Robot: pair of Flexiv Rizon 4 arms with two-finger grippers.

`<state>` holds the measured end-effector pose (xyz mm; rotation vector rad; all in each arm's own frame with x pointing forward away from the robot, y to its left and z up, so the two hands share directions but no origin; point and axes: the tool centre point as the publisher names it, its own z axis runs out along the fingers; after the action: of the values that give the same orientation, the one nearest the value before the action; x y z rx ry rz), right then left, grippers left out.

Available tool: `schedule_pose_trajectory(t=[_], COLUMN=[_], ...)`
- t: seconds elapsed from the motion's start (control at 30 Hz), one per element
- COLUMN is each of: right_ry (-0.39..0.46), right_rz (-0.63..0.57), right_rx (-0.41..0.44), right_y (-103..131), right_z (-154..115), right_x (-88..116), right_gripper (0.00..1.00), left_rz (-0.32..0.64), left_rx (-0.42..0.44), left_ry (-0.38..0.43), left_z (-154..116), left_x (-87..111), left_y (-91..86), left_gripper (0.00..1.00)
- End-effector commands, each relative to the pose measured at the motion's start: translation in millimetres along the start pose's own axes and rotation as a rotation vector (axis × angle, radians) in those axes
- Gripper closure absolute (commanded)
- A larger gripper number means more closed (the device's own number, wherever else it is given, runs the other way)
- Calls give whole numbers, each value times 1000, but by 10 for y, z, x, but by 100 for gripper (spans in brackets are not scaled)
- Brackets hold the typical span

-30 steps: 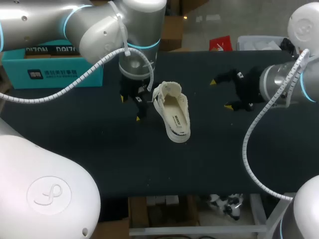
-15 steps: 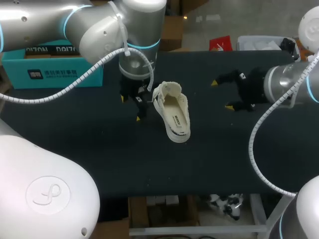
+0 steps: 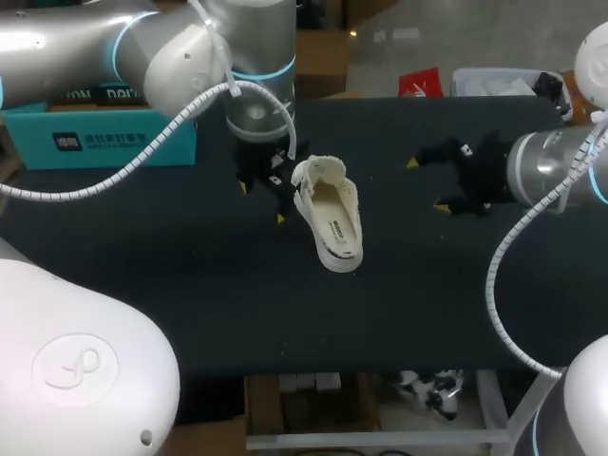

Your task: Open the shoe tongue, take the insole out of the shoe, put the insole back into the shoe, and pack the shoe into the shoebox

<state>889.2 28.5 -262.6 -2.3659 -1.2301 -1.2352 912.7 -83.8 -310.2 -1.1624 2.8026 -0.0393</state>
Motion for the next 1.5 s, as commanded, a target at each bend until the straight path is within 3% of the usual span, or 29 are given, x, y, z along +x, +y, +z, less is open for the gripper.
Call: schedule_pose_trajectory(t=[0.03,0.33,0.43,0.87,1.03,1.27,1.5], right_ry=[-36,-36,-36,-36,76,170,223], right_rz=[1,1,1,1,12,-14,-47], right_rx=[-89,-89,-89,-89,-109,-132,-134], right_y=[-108,-108,-108,-108,-154,-213,-250], right_z=[1,1,1,1,76,58,35], right_x=[78,78,78,78,82,111,170], right_gripper=[0,0,0,0,0,0,0], left_rz=[-55,-203,-224,-224,-331,-484,-546], left_rx=[20,93,67,67,87,67,52], left_ry=[75,235,223,223,321,328,322], left_z=[53,-31,-64,-64,-52,22,10], left_x=[-48,105,181,181,151,173,256], left_y=[-42,-173,-259,-259,-297,-332,-422], left_gripper=[0,0,0,0,0,0,0])
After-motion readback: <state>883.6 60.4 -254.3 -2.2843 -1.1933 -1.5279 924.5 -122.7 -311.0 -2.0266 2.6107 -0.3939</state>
